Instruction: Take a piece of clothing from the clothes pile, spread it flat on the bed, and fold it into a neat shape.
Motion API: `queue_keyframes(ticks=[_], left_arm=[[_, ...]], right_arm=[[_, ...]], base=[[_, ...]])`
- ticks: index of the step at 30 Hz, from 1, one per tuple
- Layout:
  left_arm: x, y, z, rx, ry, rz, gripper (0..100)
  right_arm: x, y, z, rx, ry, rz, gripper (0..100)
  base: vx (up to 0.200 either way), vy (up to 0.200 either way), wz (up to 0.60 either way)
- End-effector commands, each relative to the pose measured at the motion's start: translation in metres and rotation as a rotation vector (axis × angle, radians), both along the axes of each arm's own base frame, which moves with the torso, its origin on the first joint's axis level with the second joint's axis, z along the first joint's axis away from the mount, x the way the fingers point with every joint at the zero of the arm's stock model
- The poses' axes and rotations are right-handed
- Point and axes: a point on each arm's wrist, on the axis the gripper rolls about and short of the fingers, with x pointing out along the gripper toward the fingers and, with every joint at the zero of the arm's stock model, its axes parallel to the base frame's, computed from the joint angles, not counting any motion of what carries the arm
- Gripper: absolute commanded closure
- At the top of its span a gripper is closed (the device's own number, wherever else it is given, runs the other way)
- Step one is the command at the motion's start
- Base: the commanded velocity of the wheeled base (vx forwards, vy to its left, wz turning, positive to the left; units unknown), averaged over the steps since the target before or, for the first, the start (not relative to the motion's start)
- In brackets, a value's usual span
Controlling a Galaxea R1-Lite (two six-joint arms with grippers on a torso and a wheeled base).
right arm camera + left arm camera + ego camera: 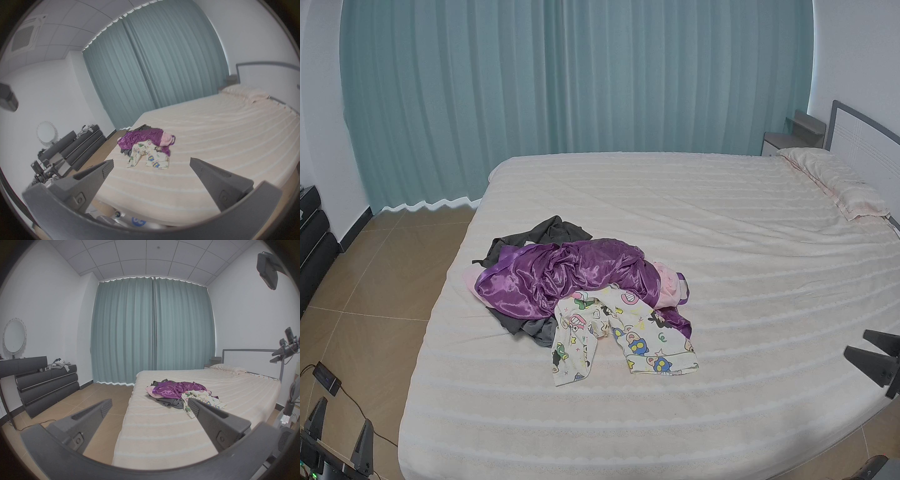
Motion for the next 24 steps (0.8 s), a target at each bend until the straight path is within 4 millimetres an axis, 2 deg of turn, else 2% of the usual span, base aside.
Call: queue_keyframes(ticks=[1, 3, 8, 9, 13, 15, 16, 17, 24], left_arm=[[0.000, 0.000, -0.005, 0.000, 0.001, 0.000, 0], [0.000, 0.000, -0.005, 0.000, 0.001, 0.001, 0], [0.000, 0.000, -0.005, 0.000, 0.001, 0.000, 0], [0.000, 0.000, -0.005, 0.000, 0.001, 0.001, 0], [0.000, 0.000, -0.005, 0.000, 0.001, 0.000, 0], [0.000, 0.000, -0.005, 0.000, 0.001, 0.001, 0], [0.000, 0.000, -0.005, 0.000, 0.001, 0.000, 0], [0.000, 0.000, -0.005, 0.000, 0.001, 0.000, 0], [0.000, 0.000, -0.005, 0.000, 0.001, 0.000, 0]], right_arm=[[0.143, 0.072, -0.078, 0.122, 0.493, 0.127, 0], [0.174, 0.086, -0.101, 0.132, 0.550, 0.113, 0], [0.206, 0.101, -0.131, 0.111, 0.611, 0.105, 0], [0.217, 0.104, -0.141, 0.109, 0.624, 0.097, 0], [0.234, 0.109, -0.156, 0.099, 0.637, 0.082, 0], [0.246, 0.114, -0.172, 0.078, 0.648, 0.055, 0], [0.248, 0.114, -0.174, 0.075, 0.648, 0.051, 0], [0.254, 0.116, -0.186, 0.055, 0.662, 0.031, 0], [0.268, 0.114, -0.217, -0.002, 0.686, -0.026, 0]], base=[[0.000, 0.000, 0.00], [0.000, 0.000, 0.00], [0.000, 0.000, 0.00], [0.000, 0.000, 0.00], [0.000, 0.000, 0.00], [0.000, 0.000, 0.00], [0.000, 0.000, 0.00], [0.000, 0.000, 0.00], [0.000, 0.000, 0.00]])
